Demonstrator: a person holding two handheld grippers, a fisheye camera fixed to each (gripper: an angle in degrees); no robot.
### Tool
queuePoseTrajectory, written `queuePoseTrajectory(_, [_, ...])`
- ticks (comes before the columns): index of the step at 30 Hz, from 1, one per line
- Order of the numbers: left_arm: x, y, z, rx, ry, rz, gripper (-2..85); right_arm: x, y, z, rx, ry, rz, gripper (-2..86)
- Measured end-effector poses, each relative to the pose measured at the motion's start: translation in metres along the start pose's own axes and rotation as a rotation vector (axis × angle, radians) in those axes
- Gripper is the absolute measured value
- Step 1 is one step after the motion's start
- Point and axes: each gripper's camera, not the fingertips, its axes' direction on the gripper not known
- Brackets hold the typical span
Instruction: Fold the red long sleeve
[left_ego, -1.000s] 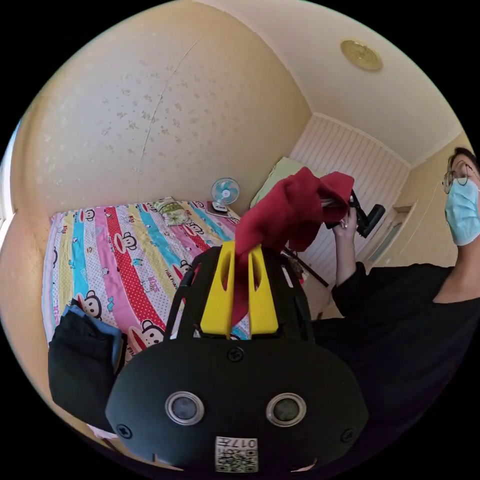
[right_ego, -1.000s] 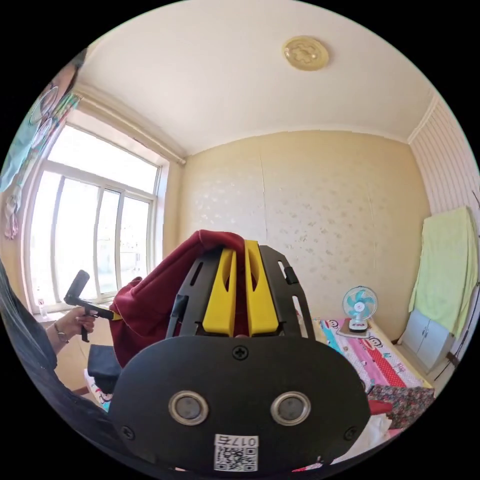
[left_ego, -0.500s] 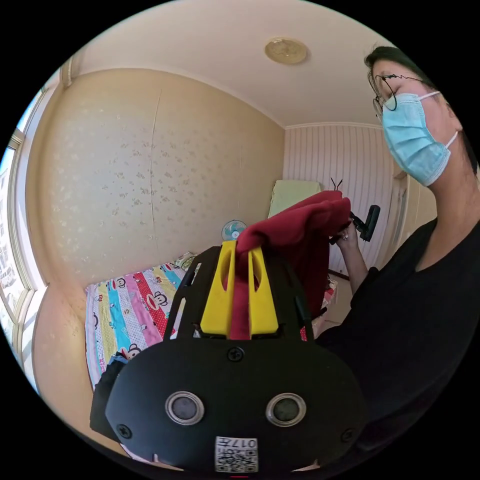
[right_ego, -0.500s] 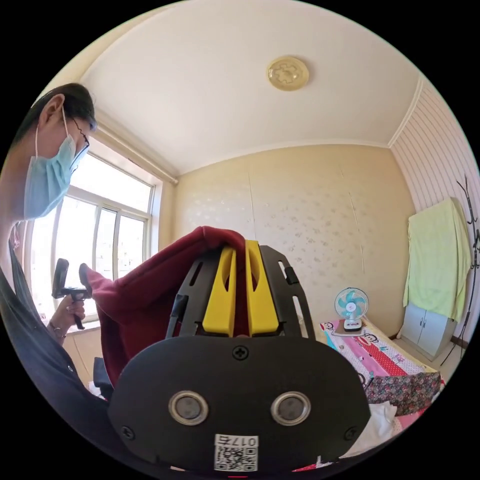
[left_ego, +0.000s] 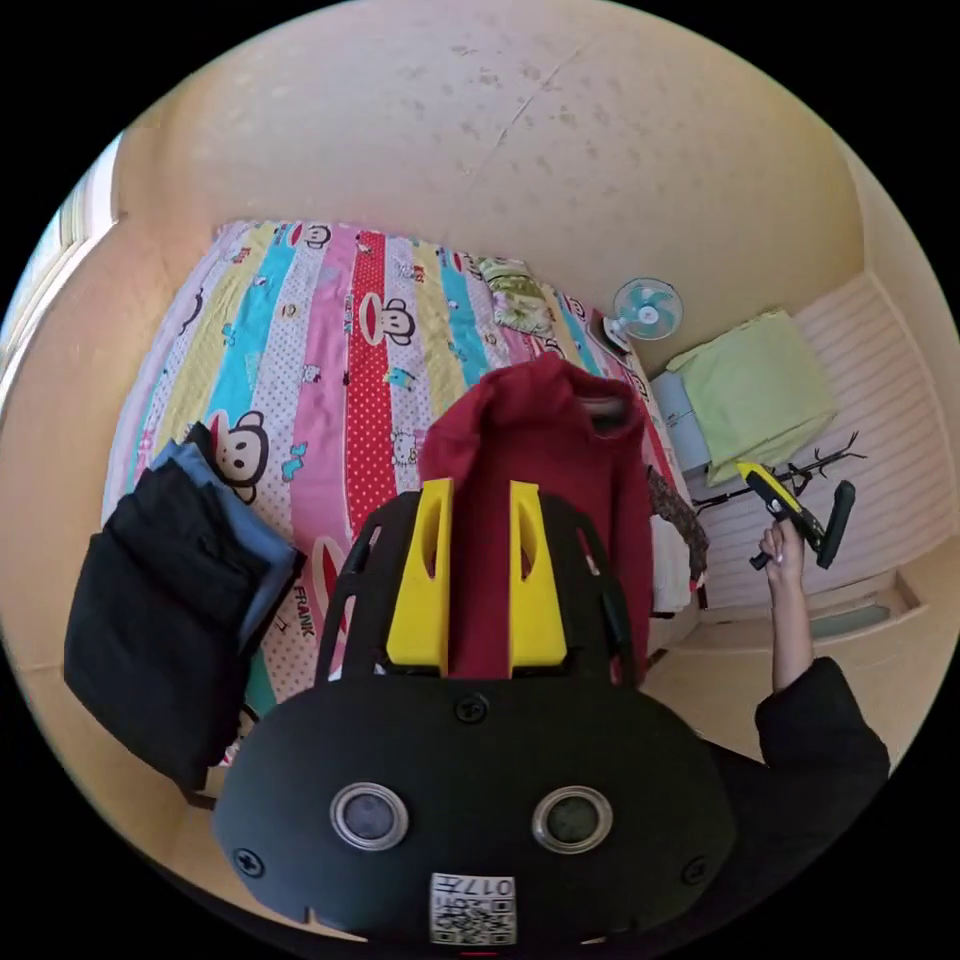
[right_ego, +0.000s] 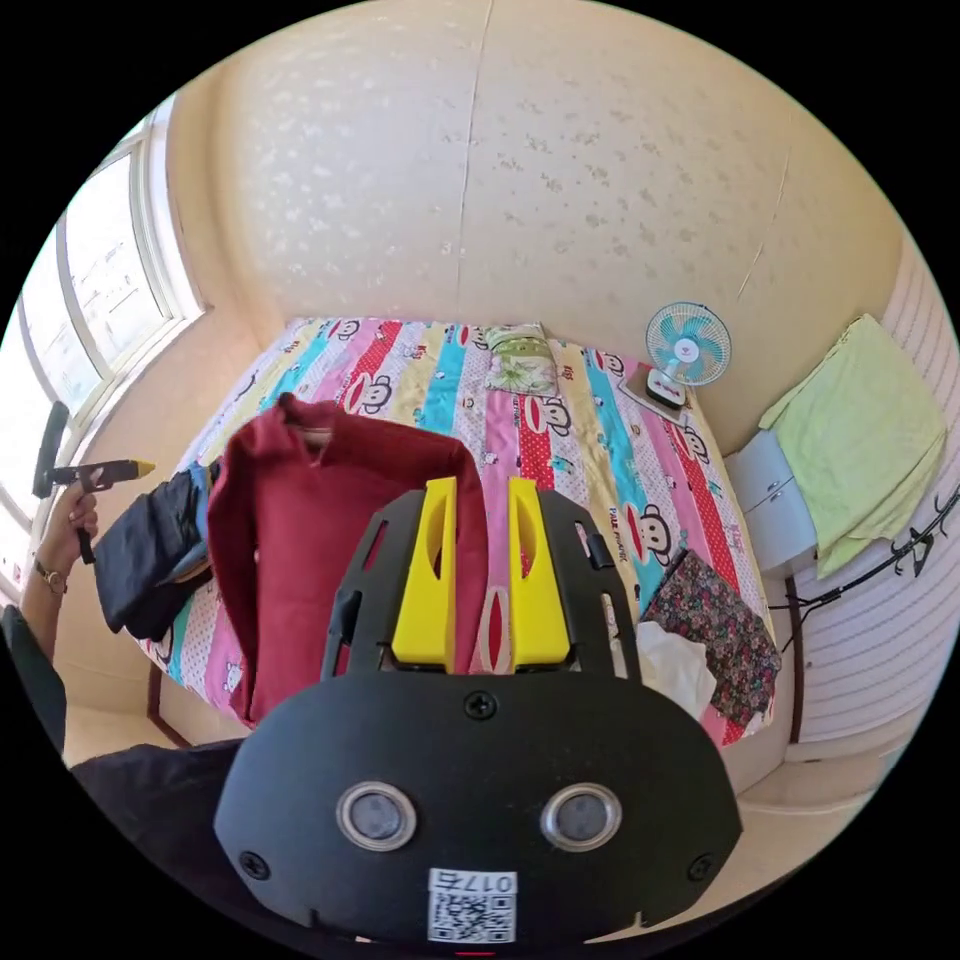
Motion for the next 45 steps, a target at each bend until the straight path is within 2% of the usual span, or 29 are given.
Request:
queuePoseTrajectory(3, [-0.023,0.054,0.045,-0.059,0.001,-0.004,10.1,-0.018,0.062,0.016,-0.102,0.0,-0.05,8.8])
queuePoseTrajectory(5, [-0.044,0.089,0.093,-0.221,-0.067,-0.03,10.9,-0.017,0.096,0.022,-0.196,0.005,-0.037,8.8])
queuePoseTrajectory(7, [-0.064,0.11,0.126,-0.327,-0.071,-0.079,12.0,0.0,0.123,0.022,-0.299,0.019,0.082,8.9])
queuePoseTrajectory(11, [-0.096,0.139,0.196,-0.48,-0.025,-0.166,13.1,0.032,0.129,0.008,-0.314,-0.006,0.293,8.7])
queuePoseTrajectory(16, [-0.11,0.154,0.267,-0.639,-0.22,-0.172,15.4,0.046,0.102,0.003,-0.274,-0.104,0.46,8.6])
queuePoseTrajectory(21, [-0.109,0.169,0.285,-0.566,-0.313,-0.091,13.0,0.024,0.092,0.046,-0.425,-0.111,0.474,9.3])
queuePoseTrajectory(24, [-0.097,0.168,0.289,-0.595,-0.348,0.077,10.6,0.009,0.092,0.085,-0.516,-0.134,0.453,9.5])
queuePoseTrajectory(26, [-0.104,0.162,0.273,-0.621,-0.305,0.16,2.9,0.005,0.092,0.107,-0.546,-0.158,0.453,9.6])
queuePoseTrajectory(27, [-0.112,0.16,0.263,-0.596,-0.291,0.12,2.6,0.005,0.091,0.121,-0.557,-0.171,0.453,9.7])
queuePoseTrajectory(32, [-0.205,0.202,0.13,-0.19,-0.261,-0.517,3.8,0.017,0.089,0.186,-0.628,-0.209,0.427,10.4])
queuePoseTrajectory(35, [-0.201,0.227,0.083,-0.041,-0.249,-0.54,7.4,0.02,0.093,0.244,-0.716,-0.214,0.361,11.4])
queuePoseTrajectory(39, [-0.165,0.235,0.071,-0.063,-0.213,-0.443,10.0,0.018,0.109,0.337,-0.893,-0.188,0.242,13.2])
queuePoseTrajectory(45, [-0.076,0.23,0.106,-0.285,-0.255,-0.278,9.9,0.03,0.146,0.445,-1.045,-0.157,0.226,13.8])
